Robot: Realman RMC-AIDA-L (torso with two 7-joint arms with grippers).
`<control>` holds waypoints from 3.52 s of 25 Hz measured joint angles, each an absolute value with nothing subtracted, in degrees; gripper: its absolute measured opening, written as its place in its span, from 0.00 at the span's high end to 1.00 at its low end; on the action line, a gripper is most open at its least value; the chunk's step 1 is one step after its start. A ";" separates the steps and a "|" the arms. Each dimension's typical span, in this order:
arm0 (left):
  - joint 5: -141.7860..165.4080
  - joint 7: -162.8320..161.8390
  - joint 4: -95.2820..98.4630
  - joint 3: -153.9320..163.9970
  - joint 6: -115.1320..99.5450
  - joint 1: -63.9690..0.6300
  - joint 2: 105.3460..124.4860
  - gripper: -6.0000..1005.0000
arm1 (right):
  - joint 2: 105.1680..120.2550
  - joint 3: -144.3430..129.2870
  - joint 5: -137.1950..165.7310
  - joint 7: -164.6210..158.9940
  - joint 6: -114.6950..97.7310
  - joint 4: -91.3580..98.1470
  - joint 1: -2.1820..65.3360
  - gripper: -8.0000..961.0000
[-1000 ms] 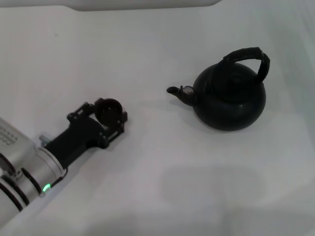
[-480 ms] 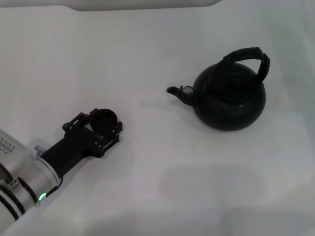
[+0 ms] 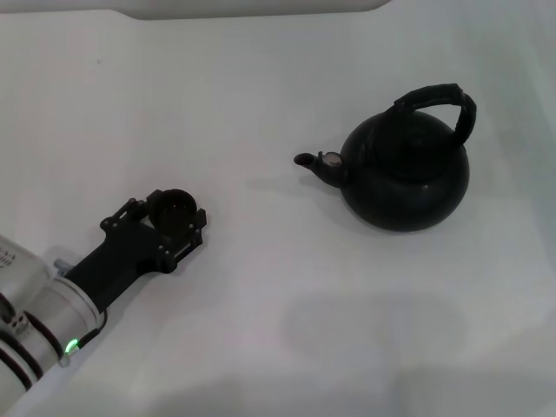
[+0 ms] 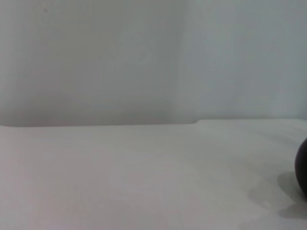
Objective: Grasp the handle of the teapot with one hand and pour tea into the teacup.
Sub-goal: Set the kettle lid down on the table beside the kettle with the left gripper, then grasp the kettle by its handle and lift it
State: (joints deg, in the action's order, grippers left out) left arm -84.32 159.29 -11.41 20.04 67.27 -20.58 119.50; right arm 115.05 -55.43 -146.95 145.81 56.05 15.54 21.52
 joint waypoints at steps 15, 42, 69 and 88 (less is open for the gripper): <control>-84.20 159.70 -11.26 20.11 72.88 -20.16 119.40 0.12 | 115.05 -55.08 -146.86 145.85 56.09 15.56 21.54 0.25; -123.49 159.04 -9.02 19.95 94.71 -11.31 119.49 0.12 | 114.29 -55.72 -133.27 131.68 57.33 28.33 11.15 0.25; -137.75 155.28 -8.52 19.46 84.99 -15.74 119.14 0.12 | 115.79 -65.52 -104.89 120.40 66.89 42.98 5.42 0.25; -137.80 155.41 -8.52 19.52 84.89 -15.39 119.09 0.12 | 115.72 -69.05 -106.53 117.97 66.58 44.26 7.59 0.25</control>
